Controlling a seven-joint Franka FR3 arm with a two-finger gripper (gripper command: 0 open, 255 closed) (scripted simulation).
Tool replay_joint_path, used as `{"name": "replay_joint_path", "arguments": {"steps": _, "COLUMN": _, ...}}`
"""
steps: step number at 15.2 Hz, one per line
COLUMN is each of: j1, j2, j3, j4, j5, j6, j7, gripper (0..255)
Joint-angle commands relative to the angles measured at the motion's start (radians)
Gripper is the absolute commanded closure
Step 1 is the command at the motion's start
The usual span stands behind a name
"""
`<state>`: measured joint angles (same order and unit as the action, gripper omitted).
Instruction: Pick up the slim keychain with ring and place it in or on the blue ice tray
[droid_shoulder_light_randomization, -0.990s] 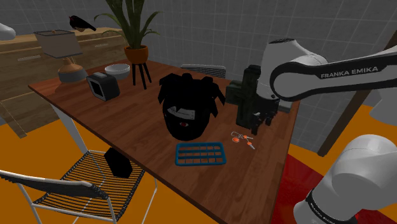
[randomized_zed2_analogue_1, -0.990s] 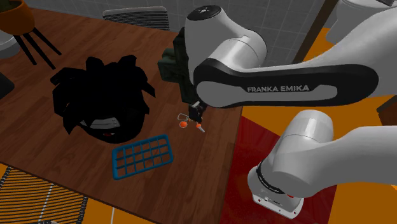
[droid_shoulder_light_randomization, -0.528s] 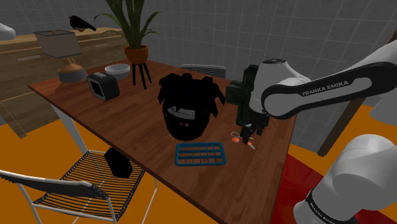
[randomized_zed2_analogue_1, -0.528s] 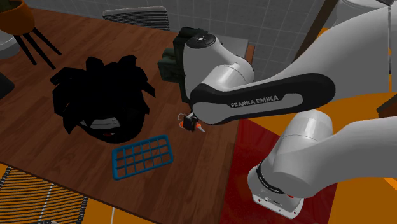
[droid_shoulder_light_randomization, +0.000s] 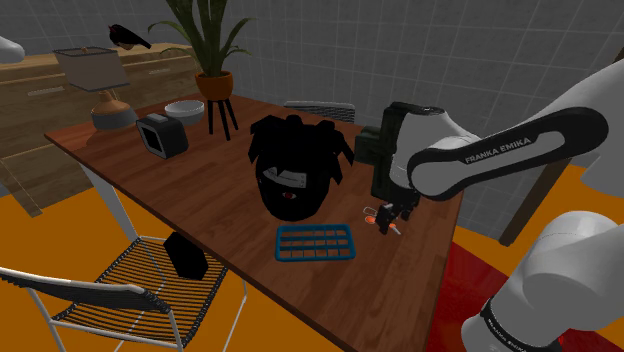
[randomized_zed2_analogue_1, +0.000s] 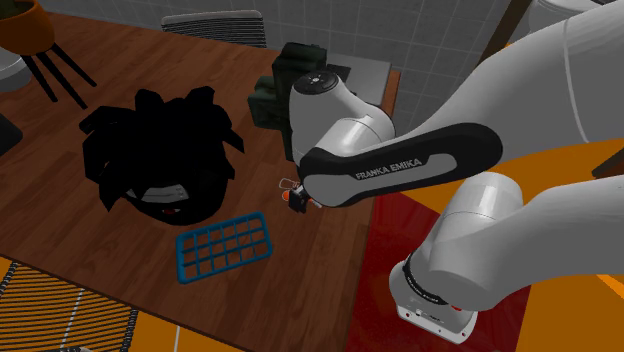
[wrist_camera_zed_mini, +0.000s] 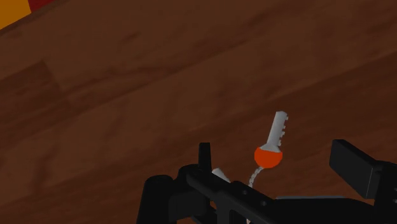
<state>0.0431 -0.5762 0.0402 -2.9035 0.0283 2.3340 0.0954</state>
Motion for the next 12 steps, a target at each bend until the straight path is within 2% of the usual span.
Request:
{"name": "replay_joint_path", "arguments": {"steps": 1, "j1": 0.000, "j2": 0.001, "j3": 0.000, "j4": -0.001, "j5": 0.000, "j6": 0.002, "j7": 0.001, "gripper": 0}}
{"name": "replay_joint_path", "arguments": {"steps": 4, "j1": 0.000, "j2": 0.001, "j3": 0.000, "j4": -0.001, "j5": 0.000, "j6": 0.002, "j7": 0.000, "gripper": 0}}
{"name": "replay_joint_path", "arguments": {"steps": 5, "j1": 0.000, "j2": 0.001, "j3": 0.000, "j4": -0.001, "j5": 0.000, "j6": 0.002, "j7": 0.000, "gripper": 255}}
{"name": "replay_joint_path", "arguments": {"steps": 12, "j1": 0.000, "j2": 0.000, "j3": 0.000, "j4": -0.001, "j5": 0.000, "j6": 0.001, "j7": 0.000, "gripper": 255}}
